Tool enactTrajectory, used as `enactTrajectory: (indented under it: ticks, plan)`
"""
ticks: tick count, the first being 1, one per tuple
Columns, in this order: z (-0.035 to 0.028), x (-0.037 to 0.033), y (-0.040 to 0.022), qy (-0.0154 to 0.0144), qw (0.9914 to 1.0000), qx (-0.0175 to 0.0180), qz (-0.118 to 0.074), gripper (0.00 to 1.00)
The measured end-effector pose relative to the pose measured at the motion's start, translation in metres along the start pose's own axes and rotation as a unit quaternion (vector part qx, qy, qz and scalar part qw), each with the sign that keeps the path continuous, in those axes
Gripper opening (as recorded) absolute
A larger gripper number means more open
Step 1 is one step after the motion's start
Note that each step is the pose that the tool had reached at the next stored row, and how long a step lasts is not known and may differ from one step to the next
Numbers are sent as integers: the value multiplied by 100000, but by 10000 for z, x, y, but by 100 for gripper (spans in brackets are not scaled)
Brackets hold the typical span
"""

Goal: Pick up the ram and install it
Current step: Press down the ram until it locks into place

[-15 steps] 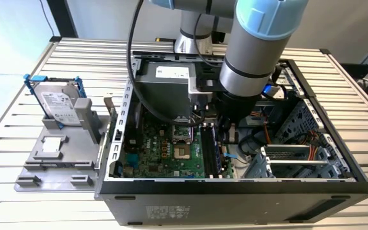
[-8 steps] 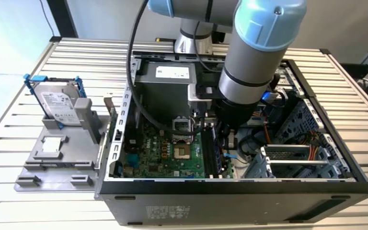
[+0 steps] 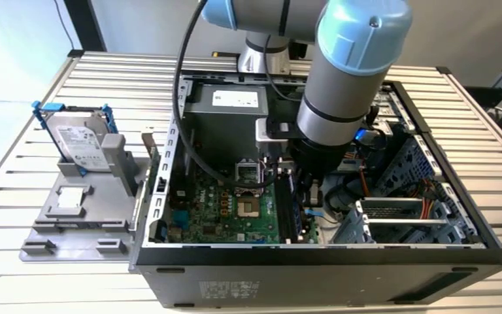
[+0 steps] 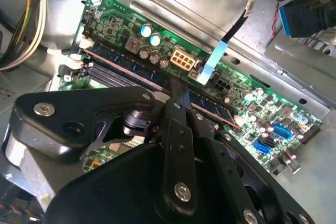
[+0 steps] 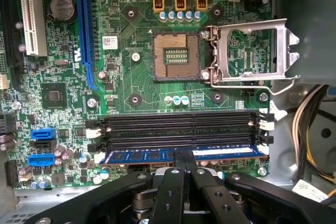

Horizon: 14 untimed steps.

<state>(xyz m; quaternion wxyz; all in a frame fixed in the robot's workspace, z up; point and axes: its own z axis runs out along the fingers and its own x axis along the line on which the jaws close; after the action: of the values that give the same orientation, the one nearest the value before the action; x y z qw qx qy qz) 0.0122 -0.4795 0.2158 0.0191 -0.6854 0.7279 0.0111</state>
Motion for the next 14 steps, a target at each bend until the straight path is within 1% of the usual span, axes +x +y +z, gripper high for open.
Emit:
enactTrajectory:
  ticks: [1, 2, 4, 6, 11, 13, 14]
  plan:
    - [0, -2, -1, 68, 100000, -13, -2, 0]
    - [-32, -7, -1, 168, 100000, -39, 1, 0]
    - [-77, -9, -2, -291, 100000, 59, 4, 0]
    - [-176, -9, -2, -171, 100000, 37, 81, 0]
    - [-405, -19, -4, -159, 100000, 37, 106, 0]
    - [-493, -24, -5, -101, 100000, 38, 100, 0]
    - [-523, -25, -5, -81, 100000, 40, 100, 0]
